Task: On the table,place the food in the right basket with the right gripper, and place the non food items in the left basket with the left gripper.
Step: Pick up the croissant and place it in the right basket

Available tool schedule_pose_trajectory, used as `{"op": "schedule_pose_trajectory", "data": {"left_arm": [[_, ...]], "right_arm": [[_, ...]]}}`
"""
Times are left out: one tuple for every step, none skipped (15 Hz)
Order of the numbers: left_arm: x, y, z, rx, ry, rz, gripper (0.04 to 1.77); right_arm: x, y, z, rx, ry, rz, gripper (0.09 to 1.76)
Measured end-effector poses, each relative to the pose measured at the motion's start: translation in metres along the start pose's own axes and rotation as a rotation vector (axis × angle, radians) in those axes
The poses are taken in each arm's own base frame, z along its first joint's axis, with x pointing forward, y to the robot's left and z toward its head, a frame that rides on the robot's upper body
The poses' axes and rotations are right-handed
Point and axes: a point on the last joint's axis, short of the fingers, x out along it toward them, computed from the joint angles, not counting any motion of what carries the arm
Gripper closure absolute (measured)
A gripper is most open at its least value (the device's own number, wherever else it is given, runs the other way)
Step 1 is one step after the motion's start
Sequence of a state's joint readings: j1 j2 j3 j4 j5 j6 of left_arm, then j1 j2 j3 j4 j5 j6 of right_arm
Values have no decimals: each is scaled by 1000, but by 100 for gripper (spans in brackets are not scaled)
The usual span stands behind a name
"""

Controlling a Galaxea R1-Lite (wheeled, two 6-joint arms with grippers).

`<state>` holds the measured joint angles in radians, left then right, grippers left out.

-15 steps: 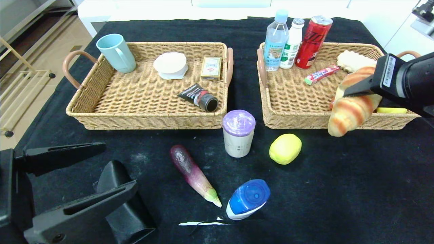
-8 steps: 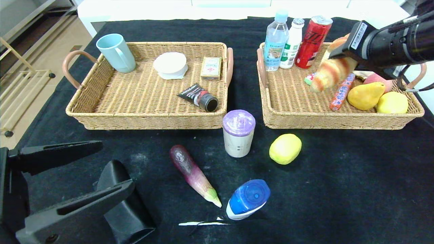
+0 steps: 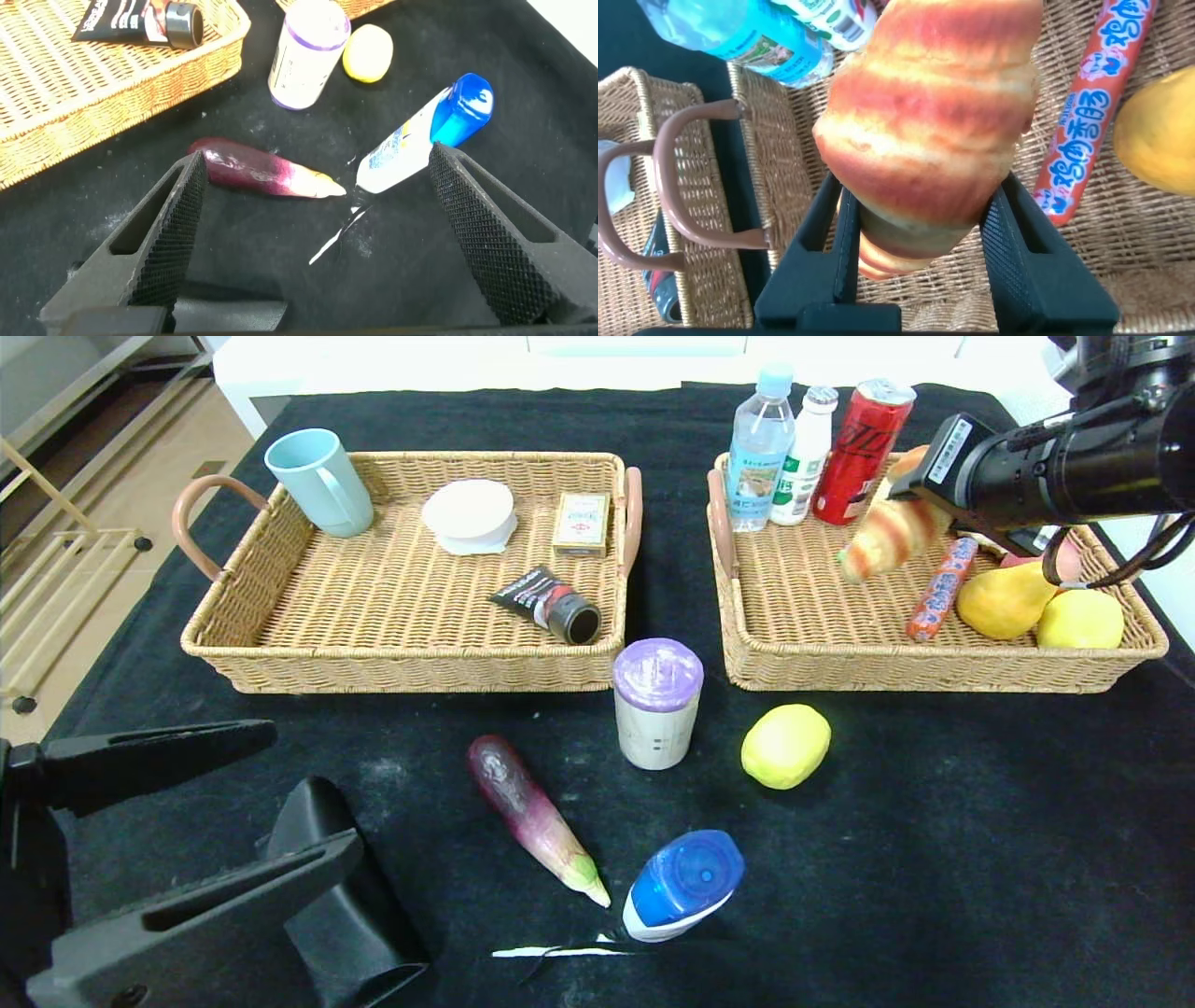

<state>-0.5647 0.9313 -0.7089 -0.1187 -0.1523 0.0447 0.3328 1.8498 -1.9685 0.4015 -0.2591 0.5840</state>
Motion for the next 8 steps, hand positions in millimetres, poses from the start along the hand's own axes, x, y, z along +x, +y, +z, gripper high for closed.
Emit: {"op": "schedule_pose_trajectory", "data": {"left_arm": [[0,0,0,0,-1,0,9],[0,0,0,0,-1,0,9],[0,0,0,1,-1,-1,9],[0,0,0,1,-2,-1,9],[0,0,0,2,-2,-1,9],[0,0,0,1,-1,-1,9],[0,0,0,1,-2,-1,9],[-1,0,0,0,-2,-1,9]], "right_arm": [[1,0,0,0,-1,1,99],[1,0,0,0,-1,0,89],[1,0,-1,0,0,0,80],[2,0,-1,1,1,-2,71],[2,-1,-1,3,3,-4,64],[2,-1,-1,2,5,-5,58],[2,-1,-2,1,6,-6,52],[2,-1,-2,0,7,-6,47]]}}
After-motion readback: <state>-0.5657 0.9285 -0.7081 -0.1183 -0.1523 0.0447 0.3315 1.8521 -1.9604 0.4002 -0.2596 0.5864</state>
